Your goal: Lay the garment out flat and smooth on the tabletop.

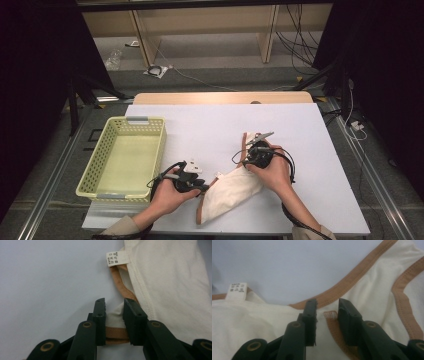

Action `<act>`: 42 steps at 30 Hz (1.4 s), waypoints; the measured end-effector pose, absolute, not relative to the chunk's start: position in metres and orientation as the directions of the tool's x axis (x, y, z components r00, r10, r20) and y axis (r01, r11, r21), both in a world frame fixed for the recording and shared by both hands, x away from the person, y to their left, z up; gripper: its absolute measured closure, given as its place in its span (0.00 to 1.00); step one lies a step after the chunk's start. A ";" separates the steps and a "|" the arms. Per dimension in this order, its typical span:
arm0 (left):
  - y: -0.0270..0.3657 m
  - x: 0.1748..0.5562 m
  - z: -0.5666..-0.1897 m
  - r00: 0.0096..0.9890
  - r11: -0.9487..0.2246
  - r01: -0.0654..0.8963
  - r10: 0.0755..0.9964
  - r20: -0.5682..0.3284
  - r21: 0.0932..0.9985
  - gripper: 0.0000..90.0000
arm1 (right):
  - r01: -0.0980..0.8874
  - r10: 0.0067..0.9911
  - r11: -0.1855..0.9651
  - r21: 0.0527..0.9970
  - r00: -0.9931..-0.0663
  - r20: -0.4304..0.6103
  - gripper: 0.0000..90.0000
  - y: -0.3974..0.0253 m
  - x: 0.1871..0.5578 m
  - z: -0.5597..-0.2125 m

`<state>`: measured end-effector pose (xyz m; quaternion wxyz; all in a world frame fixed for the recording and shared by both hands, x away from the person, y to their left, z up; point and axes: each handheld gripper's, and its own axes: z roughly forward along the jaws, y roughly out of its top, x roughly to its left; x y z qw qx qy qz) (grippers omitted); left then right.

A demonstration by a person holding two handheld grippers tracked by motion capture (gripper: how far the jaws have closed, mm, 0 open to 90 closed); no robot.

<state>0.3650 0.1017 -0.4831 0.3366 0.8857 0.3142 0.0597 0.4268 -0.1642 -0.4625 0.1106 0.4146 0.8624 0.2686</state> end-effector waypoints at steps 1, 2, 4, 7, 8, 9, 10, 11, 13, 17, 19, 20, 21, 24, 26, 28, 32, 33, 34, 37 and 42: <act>0.102 0.365 -0.483 0.795 -0.575 0.517 0.597 -0.106 0.634 0.79 | 0.660 0.773 0.520 0.542 -0.634 0.031 0.78 -0.163 0.428 -0.464; 0.102 0.365 -0.483 0.796 -0.577 0.515 0.597 -0.104 0.634 0.79 | 0.666 0.775 0.518 0.537 -0.631 0.035 0.81 -0.161 0.428 -0.465; 0.101 0.365 -0.483 0.796 -0.578 0.515 0.597 -0.103 0.634 0.79 | 0.670 0.775 0.527 0.523 -0.632 0.028 0.87 -0.161 0.427 -0.468; 0.101 0.364 -0.483 0.794 -0.575 0.516 0.599 -0.103 0.634 0.79 | 0.669 0.772 0.540 0.511 -0.636 0.017 0.95 -0.163 0.426 -0.468; 0.101 0.364 -0.483 0.794 -0.576 0.516 0.599 -0.103 0.634 0.79 | 0.668 0.772 0.538 0.515 -0.635 0.018 0.97 -0.164 0.426 -0.468; 0.101 0.364 -0.483 0.794 -0.576 0.517 0.599 -0.103 0.634 0.79 | 0.669 0.774 0.534 0.517 -0.633 0.021 0.98 -0.165 0.425 -0.468; 0.101 0.365 -0.483 0.794 -0.576 0.517 0.599 -0.103 0.634 0.79 | 0.671 0.774 0.532 0.515 -0.633 0.025 0.99 -0.165 0.425 -0.468; 0.101 0.364 -0.483 0.793 -0.574 0.518 0.600 -0.104 0.634 0.79 | 0.671 0.774 0.532 0.517 -0.632 0.024 0.99 -0.165 0.425 -0.468; 0.101 0.364 -0.483 0.792 -0.573 0.518 0.601 -0.104 0.635 0.79 | 0.668 0.773 0.535 0.518 -0.634 0.020 0.99 -0.165 0.424 -0.468; 0.101 0.364 -0.483 0.792 -0.572 0.518 0.602 -0.103 0.636 0.79 | 0.653 0.772 0.528 0.543 -0.636 0.015 1.00 -0.164 0.420 -0.462; 0.101 0.364 -0.484 0.791 -0.571 0.518 0.602 -0.104 0.637 0.79 | 0.638 0.765 0.529 0.560 -0.644 0.012 1.00 -0.164 0.417 -0.458; 0.101 0.364 -0.484 0.791 -0.570 0.518 0.603 -0.104 0.637 0.79 | 0.637 0.766 0.525 0.565 -0.643 0.013 1.00 -0.165 0.414 -0.455; 0.101 0.364 -0.484 0.791 -0.570 0.518 0.603 -0.104 0.638 0.79 | 0.632 0.765 0.521 0.573 -0.644 0.014 1.00 -0.165 0.411 -0.453; 0.101 0.363 -0.484 0.790 -0.569 0.517 0.604 -0.102 0.639 0.79 | 0.620 0.763 0.505 0.600 -0.646 0.025 1.00 -0.170 0.403 -0.445; 0.101 0.363 -0.484 0.790 -0.568 0.518 0.605 -0.102 0.640 0.79 | 0.612 0.761 0.499 0.613 -0.648 0.027 1.00 -0.176 0.397 -0.440; 0.101 0.363 -0.484 0.789 -0.568 0.519 0.605 -0.103 0.639 0.79 | 0.609 0.761 0.485 0.627 -0.648 0.040 1.00 -0.183 0.391 -0.435; 0.101 0.363 -0.484 0.789 -0.567 0.519 0.606 -0.103 0.639 0.79 | 0.611 0.764 0.463 0.642 -0.643 0.062 1.00 -0.198 0.377 -0.428; 0.101 0.363 -0.484 0.789 -0.568 0.520 0.606 -0.103 0.639 0.79 | 0.613 0.765 0.459 0.643 -0.641 0.066 1.00 -0.201 0.374 -0.427; 0.101 0.363 -0.484 0.789 -0.567 0.520 0.606 -0.103 0.639 0.79 | 0.614 0.767 0.454 0.646 -0.638 0.068 1.00 -0.205 0.371 -0.427; 0.101 0.363 -0.484 0.788 -0.567 0.521 0.607 -0.104 0.638 0.79 | 0.624 0.779 0.441 0.645 -0.623 0.071 1.00 -0.219 0.362 -0.426; 0.101 0.363 -0.484 0.788 -0.568 0.521 0.607 -0.104 0.637 0.79 | 0.651 0.793 0.420 0.632 -0.602 0.093 1.00 -0.245 0.351 -0.429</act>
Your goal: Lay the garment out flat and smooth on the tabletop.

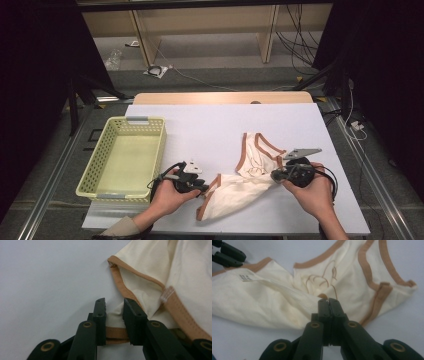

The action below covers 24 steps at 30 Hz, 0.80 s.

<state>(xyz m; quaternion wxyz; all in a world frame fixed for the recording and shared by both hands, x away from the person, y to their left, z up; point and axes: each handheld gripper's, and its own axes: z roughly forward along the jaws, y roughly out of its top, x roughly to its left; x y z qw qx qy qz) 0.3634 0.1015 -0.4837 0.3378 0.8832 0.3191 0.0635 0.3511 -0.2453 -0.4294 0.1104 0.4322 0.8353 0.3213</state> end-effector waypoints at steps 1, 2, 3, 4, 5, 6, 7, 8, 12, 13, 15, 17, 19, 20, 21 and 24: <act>0.101 0.363 -0.484 0.788 -0.568 0.522 0.607 -0.104 0.637 0.79 | 0.657 0.792 0.419 0.627 -0.602 0.101 1.00 -0.250 0.349 -0.431; 0.101 0.363 -0.484 0.787 -0.567 0.522 0.608 -0.104 0.637 0.79 | 0.664 0.794 0.416 0.621 -0.599 0.108 1.00 -0.255 0.346 -0.433; 0.101 0.363 -0.484 0.787 -0.567 0.522 0.608 -0.103 0.637 0.79 | 0.670 0.793 0.420 0.613 -0.599 0.111 1.00 -0.259 0.344 -0.435; 0.101 0.363 -0.484 0.787 -0.567 0.521 0.608 -0.102 0.638 0.79 | 0.679 0.796 0.414 0.606 -0.593 0.120 1.00 -0.262 0.341 -0.437; 0.101 0.363 -0.484 0.787 -0.567 0.521 0.609 -0.101 0.638 0.79 | 0.688 0.798 0.414 0.596 -0.589 0.127 1.00 -0.266 0.338 -0.439; 0.101 0.362 -0.484 0.788 -0.569 0.519 0.608 -0.099 0.638 0.80 | 0.686 0.795 0.417 0.596 -0.593 0.126 1.00 -0.269 0.335 -0.441; 0.101 0.362 -0.484 0.789 -0.572 0.518 0.607 -0.096 0.636 0.80 | 0.696 0.797 0.414 0.587 -0.588 0.136 1.00 -0.272 0.332 -0.442; 0.101 0.362 -0.483 0.790 -0.575 0.516 0.606 -0.092 0.635 0.80 | 0.697 0.795 0.418 0.583 -0.591 0.137 1.00 -0.275 0.330 -0.444; 0.101 0.359 -0.482 0.795 -0.591 0.508 0.602 -0.077 0.627 0.80 | 0.719 0.799 0.424 0.551 -0.583 0.146 1.00 -0.284 0.321 -0.451; 0.101 0.358 -0.481 0.796 -0.595 0.507 0.600 -0.075 0.623 0.81 | 0.724 0.797 0.431 0.539 -0.585 0.148 1.00 -0.286 0.320 -0.452; 0.101 0.357 -0.481 0.797 -0.597 0.509 0.600 -0.076 0.620 0.81 | 0.730 0.799 0.437 0.526 -0.583 0.144 1.00 -0.290 0.318 -0.455; 0.102 0.358 -0.480 0.795 -0.595 0.517 0.601 -0.086 0.615 0.80 | 0.736 0.801 0.460 0.496 -0.585 0.125 0.99 -0.291 0.318 -0.456; 0.103 0.360 -0.479 0.794 -0.597 0.520 0.602 -0.088 0.611 0.79 | 0.732 0.805 0.453 0.509 -0.581 0.120 0.95 -0.291 0.318 -0.455; 0.103 0.360 -0.479 0.795 -0.599 0.518 0.600 -0.086 0.611 0.78 | 0.725 0.802 0.465 0.508 -0.588 0.105 0.90 -0.290 0.319 -0.453; 0.103 0.360 -0.478 0.795 -0.599 0.518 0.600 -0.087 0.610 0.78 | 0.716 0.804 0.463 0.522 -0.587 0.092 0.87 -0.288 0.319 -0.449; 0.104 0.361 -0.476 0.793 -0.588 0.519 0.602 -0.092 0.620 0.75 | 0.685 0.799 0.452 0.572 -0.596 0.082 0.80 -0.276 0.321 -0.440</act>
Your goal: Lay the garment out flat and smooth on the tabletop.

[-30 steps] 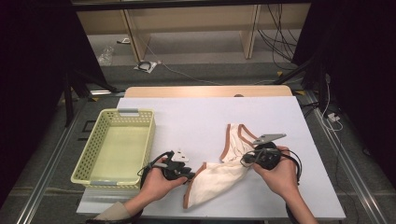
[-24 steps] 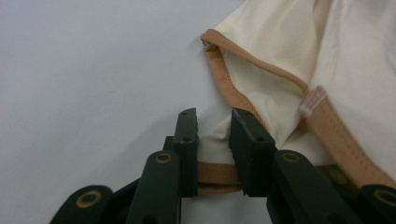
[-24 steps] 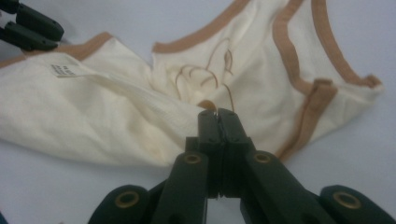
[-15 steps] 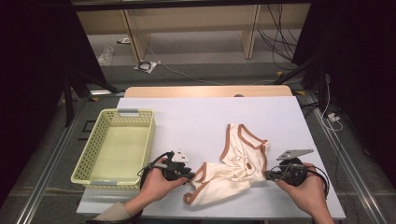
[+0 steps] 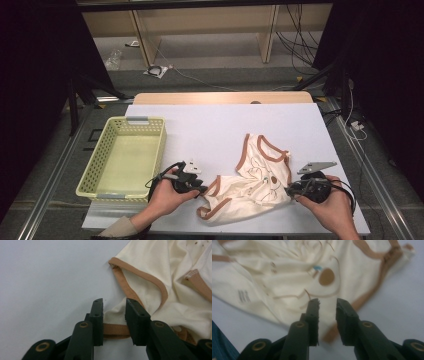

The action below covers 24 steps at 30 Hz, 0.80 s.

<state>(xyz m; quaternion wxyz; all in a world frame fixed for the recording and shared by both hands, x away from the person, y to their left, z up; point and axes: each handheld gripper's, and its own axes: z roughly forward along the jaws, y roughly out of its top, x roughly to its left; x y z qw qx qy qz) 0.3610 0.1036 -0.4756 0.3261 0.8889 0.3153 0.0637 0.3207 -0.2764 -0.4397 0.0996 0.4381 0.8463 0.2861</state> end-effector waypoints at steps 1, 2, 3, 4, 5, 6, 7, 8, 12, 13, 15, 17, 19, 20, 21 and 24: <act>0.104 0.361 -0.475 0.792 -0.583 0.519 0.603 -0.096 0.625 0.73 | 0.672 0.789 0.452 0.587 -0.608 0.087 0.79 -0.270 0.321 -0.438; 0.104 0.362 -0.474 0.791 -0.577 0.520 0.603 -0.102 0.630 0.71 | 0.661 0.778 0.460 0.594 -0.622 0.090 0.77 -0.265 0.321 -0.437; 0.104 0.362 -0.473 0.791 -0.572 0.519 0.602 -0.104 0.634 0.70 | 0.648 0.753 0.468 0.601 -0.648 0.112 0.76 -0.254 0.321 -0.437; 0.104 0.362 -0.473 0.792 -0.566 0.519 0.601 -0.111 0.640 0.69 | 0.642 0.730 0.479 0.599 -0.671 0.135 0.75 -0.245 0.321 -0.437; 0.104 0.362 -0.473 0.792 -0.563 0.520 0.599 -0.117 0.643 0.67 | 0.636 0.709 0.492 0.595 -0.689 0.151 0.74 -0.236 0.321 -0.438; 0.103 0.362 -0.473 0.794 -0.562 0.520 0.596 -0.121 0.643 0.66 | 0.627 0.687 0.503 0.594 -0.707 0.164 0.73 -0.227 0.321 -0.440; 0.103 0.362 -0.473 0.797 -0.562 0.518 0.592 -0.124 0.644 0.65 | 0.620 0.663 0.521 0.587 -0.727 0.179 0.72 -0.219 0.320 -0.442; 0.102 0.362 -0.474 0.798 -0.562 0.519 0.589 -0.129 0.644 0.65 | 0.613 0.640 0.532 0.584 -0.742 0.197 0.72 -0.212 0.320 -0.444; 0.099 0.362 -0.476 0.809 -0.582 0.513 0.572 -0.131 0.630 0.64 | 0.600 0.607 0.583 0.548 -0.770 0.196 0.72 -0.192 0.325 -0.455; 0.099 0.362 -0.476 0.811 -0.586 0.512 0.572 -0.128 0.629 0.65 | 0.599 0.603 0.592 0.539 -0.773 0.197 0.74 -0.188 0.326 -0.458; 0.097 0.362 -0.478 0.816 -0.600 0.509 0.564 -0.125 0.617 0.68 | 0.604 0.596 0.615 0.507 -0.777 0.203 0.86 -0.184 0.327 -0.461; 0.096 0.361 -0.479 0.819 -0.611 0.506 0.561 -0.117 0.609 0.71 | 0.604 0.589 0.623 0.497 -0.780 0.210 0.95 -0.182 0.325 -0.462; 0.093 0.359 -0.480 0.825 -0.625 0.494 0.557 -0.098 0.604 0.76 | 0.595 0.576 0.633 0.496 -0.790 0.213 0.99 -0.182 0.323 -0.461; 0.092 0.358 -0.480 0.825 -0.630 0.488 0.558 -0.084 0.604 0.79 | 0.591 0.566 0.638 0.494 -0.795 0.220 0.99 -0.184 0.322 -0.460; 0.091 0.357 -0.479 0.828 -0.638 0.485 0.555 -0.079 0.598 0.83 | 0.586 0.558 0.643 0.493 -0.799 0.223 1.00 -0.185 0.320 -0.459; 0.091 0.355 -0.478 0.828 -0.644 0.482 0.556 -0.070 0.594 0.92 | 0.585 0.546 0.650 0.485 -0.804 0.237 1.00 -0.191 0.314 -0.457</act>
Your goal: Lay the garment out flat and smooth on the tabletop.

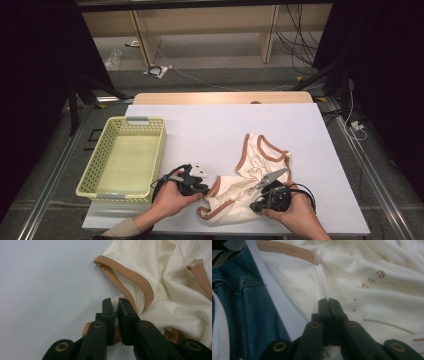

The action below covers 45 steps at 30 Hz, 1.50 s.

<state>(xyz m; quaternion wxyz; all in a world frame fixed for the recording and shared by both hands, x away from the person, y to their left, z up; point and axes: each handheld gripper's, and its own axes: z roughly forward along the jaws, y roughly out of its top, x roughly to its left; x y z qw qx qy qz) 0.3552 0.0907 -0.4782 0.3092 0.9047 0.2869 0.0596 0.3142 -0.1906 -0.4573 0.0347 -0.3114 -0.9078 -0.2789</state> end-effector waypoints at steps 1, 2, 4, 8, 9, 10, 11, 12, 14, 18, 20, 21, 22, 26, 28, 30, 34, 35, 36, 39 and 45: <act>0.092 0.355 -0.477 0.825 -0.641 0.490 0.560 -0.076 0.591 0.95 | 0.589 0.545 0.651 0.480 -0.802 0.245 1.00 -0.193 0.312 -0.457; 0.093 0.354 -0.476 0.821 -0.639 0.500 0.564 -0.085 0.585 0.96 | 0.596 0.547 0.651 0.470 -0.798 0.255 1.00 -0.195 0.309 -0.457; 0.096 0.353 -0.474 0.814 -0.635 0.514 0.574 -0.094 0.577 0.97 | 0.596 0.539 0.660 0.458 -0.800 0.263 1.00 -0.200 0.305 -0.457; 0.102 0.349 -0.472 0.810 -0.644 0.523 0.580 -0.090 0.559 0.97 | 0.606 0.542 0.660 0.445 -0.793 0.277 1.00 -0.213 0.295 -0.458; 0.103 0.347 -0.471 0.809 -0.645 0.524 0.580 -0.090 0.556 0.97 | 0.607 0.542 0.663 0.438 -0.793 0.278 1.00 -0.217 0.294 -0.458; 0.103 0.345 -0.470 0.811 -0.650 0.525 0.578 -0.092 0.549 0.97 | 0.610 0.545 0.663 0.434 -0.791 0.278 1.00 -0.221 0.292 -0.458; 0.104 0.343 -0.470 0.814 -0.655 0.523 0.574 -0.091 0.546 0.97 | 0.613 0.549 0.659 0.435 -0.788 0.277 1.00 -0.224 0.291 -0.458; 0.105 0.341 -0.469 0.815 -0.658 0.523 0.571 -0.093 0.542 0.97 | 0.615 0.551 0.660 0.432 -0.786 0.279 1.00 -0.228 0.290 -0.457; 0.106 0.337 -0.468 0.821 -0.670 0.522 0.563 -0.098 0.528 0.97 | 0.613 0.550 0.666 0.425 -0.788 0.276 1.00 -0.233 0.288 -0.457; 0.108 0.327 -0.467 0.835 -0.694 0.518 0.538 -0.119 0.501 0.97 | 0.628 0.565 0.666 0.402 -0.777 0.277 1.00 -0.242 0.287 -0.457; 0.108 0.324 -0.465 0.841 -0.694 0.514 0.524 -0.135 0.504 0.97 | 0.626 0.557 0.672 0.395 -0.779 0.287 0.95 -0.245 0.287 -0.456; 0.108 0.323 -0.463 0.844 -0.688 0.506 0.521 -0.132 0.520 0.96 | 0.628 0.558 0.667 0.401 -0.777 0.290 0.92 -0.246 0.288 -0.455; 0.109 0.324 -0.460 0.847 -0.681 0.494 0.517 -0.123 0.541 0.95 | 0.634 0.564 0.653 0.415 -0.772 0.293 0.90 -0.248 0.289 -0.453; 0.107 0.339 -0.447 0.842 -0.619 0.460 0.531 -0.093 0.637 0.75 | 0.668 0.624 0.562 0.489 -0.730 0.280 0.80 -0.260 0.295 -0.440; 0.101 0.348 -0.443 0.836 -0.602 0.452 0.543 -0.077 0.658 0.71 | 0.692 0.692 0.477 0.542 -0.676 0.253 0.76 -0.268 0.304 -0.435; 0.090 0.358 -0.442 0.833 -0.597 0.447 0.549 -0.068 0.666 0.67 | 0.715 0.760 0.407 0.569 -0.610 0.223 0.75 -0.276 0.314 -0.432; 0.062 0.379 -0.448 0.835 -0.613 0.446 0.547 -0.057 0.653 0.62 | 0.743 0.851 0.308 0.594 -0.495 0.177 0.71 -0.283 0.335 -0.437; 0.055 0.384 -0.451 0.832 -0.613 0.455 0.552 -0.062 0.646 0.61 | 0.743 0.865 0.299 0.599 -0.475 0.159 0.70 -0.282 0.341 -0.439; 0.048 0.389 -0.454 0.827 -0.614 0.461 0.558 -0.061 0.641 0.61 | 0.747 0.876 0.283 0.602 -0.456 0.154 0.70 -0.282 0.347 -0.442; 0.030 0.404 -0.463 0.818 -0.612 0.478 0.572 -0.066 0.630 0.60 | 0.753 0.907 0.251 0.609 -0.403 0.124 0.69 -0.280 0.364 -0.448; 0.004 0.419 -0.472 0.832 -0.637 0.465 0.552 -0.056 0.615 0.60 | 0.766 0.939 0.228 0.601 -0.336 0.072 0.73 -0.277 0.395 -0.459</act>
